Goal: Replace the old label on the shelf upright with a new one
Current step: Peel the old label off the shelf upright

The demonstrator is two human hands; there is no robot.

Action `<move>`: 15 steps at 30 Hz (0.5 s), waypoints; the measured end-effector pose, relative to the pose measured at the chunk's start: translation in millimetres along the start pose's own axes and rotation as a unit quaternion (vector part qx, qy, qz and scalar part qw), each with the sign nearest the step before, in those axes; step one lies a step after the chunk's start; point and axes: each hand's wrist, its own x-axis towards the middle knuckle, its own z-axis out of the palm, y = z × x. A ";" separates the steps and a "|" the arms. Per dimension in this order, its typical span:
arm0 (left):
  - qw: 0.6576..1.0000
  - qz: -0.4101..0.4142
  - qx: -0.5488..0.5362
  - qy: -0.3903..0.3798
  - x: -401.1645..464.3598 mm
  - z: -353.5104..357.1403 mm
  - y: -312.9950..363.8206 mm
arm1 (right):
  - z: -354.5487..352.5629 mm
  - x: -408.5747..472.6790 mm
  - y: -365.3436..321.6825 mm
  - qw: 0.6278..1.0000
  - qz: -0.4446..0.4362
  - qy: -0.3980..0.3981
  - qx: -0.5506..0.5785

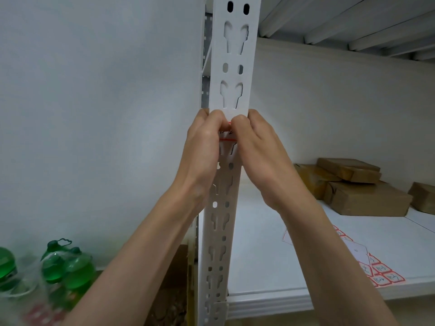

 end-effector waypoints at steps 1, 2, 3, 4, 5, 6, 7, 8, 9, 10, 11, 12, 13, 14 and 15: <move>1.000 0.007 -0.003 -0.004 1.5 -2.7 -2.2 | -0.3 1.0 1.5 1.000 0.007 -0.002 -0.006; 1.000 0.010 -0.007 -0.007 2.0 -3.0 -3.2 | 0.2 0.7 -0.5 1.000 0.015 -0.003 -0.013; 1.000 0.009 -0.020 -0.009 -6.8 -4.7 2.5 | -0.2 0.6 -1.3 1.000 0.017 -0.003 -0.006; 0.999 0.012 -0.032 -0.018 -4.0 -4.5 -0.8 | 0.0 -1.4 -4.6 1.000 0.017 -0.003 -0.003; 0.999 0.009 -0.030 -0.013 12.2 0.9 -11.7 | -0.2 -3.8 -7.3 1.000 0.013 -0.015 0.023; 0.999 0.024 -0.033 -0.012 9.4 -11.2 -18.0 | -0.7 -4.4 -10.1 0.998 0.020 -0.019 0.055; 1.000 0.023 -0.014 0.011 31.8 -24.2 -50.8 | -1.2 -7.8 -13.3 0.994 0.031 -0.032 0.097; 0.999 0.030 0.012 0.040 55.8 -34.2 -80.4 | -0.6 -14.0 -21.1 0.992 0.040 -0.044 0.114; 0.999 0.030 0.004 0.038 57.1 -36.8 -84.9 | -3.2 -14.5 -24.5 0.987 0.049 -0.048 0.146; 0.999 0.018 -0.007 0.035 69.5 -33.0 -99.3 | -4.8 -18.5 -28.7 0.982 0.053 -0.060 0.172; 0.998 0.008 -0.052 0.020 67.9 -22.4 -95.9 | -7.5 -20.6 -27.5 0.982 0.044 -0.063 0.173; 0.999 0.023 -0.038 0.001 54.2 -14.9 -69.9 | -8.6 -18.6 -28.2 0.979 0.055 -0.064 0.188; 1.000 0.020 -0.022 0.009 35.3 -2.7 -39.0 | -9.8 -15.2 -22.3 0.980 0.054 -0.059 0.181; 1.000 0.001 0.001 0.016 33.4 1.1 -30.9 | -11.6 -14.0 -18.1 0.984 0.058 -0.053 0.162; 1.000 -0.005 -0.006 0.020 26.9 2.9 -24.1 | -12.9 -12.7 -15.5 0.987 0.067 -0.045 0.141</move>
